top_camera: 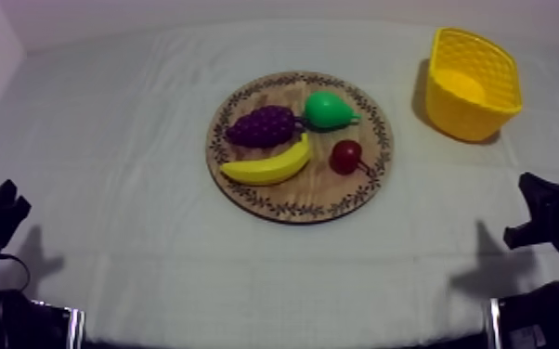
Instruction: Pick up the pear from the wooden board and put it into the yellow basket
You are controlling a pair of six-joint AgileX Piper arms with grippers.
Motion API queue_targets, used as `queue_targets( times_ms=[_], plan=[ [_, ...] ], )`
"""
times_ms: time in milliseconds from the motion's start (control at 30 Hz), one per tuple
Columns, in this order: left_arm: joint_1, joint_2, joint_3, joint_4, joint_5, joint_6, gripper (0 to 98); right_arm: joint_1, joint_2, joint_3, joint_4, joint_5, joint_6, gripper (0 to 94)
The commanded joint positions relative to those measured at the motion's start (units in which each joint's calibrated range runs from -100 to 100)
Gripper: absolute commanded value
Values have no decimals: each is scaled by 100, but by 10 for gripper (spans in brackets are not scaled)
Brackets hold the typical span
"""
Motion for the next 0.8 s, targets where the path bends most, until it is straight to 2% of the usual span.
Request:
queue_targets(
  times_ms=[0,167,433,767],
  plan=[
    [-3,-4,0,1,1,0,1,-3,-1,2,-1,0,-1,4],
    [-3,-4,0,1,1,0,1,-36,-1,2,-1,0,6,4],
    [-3,-4,0,1,1,0,1,-408,-8,2,-1,0,-23,4],
    [-3,-4,0,1,1,0,1,-461,-9,2,-1,0,-27,4]
  ],
)
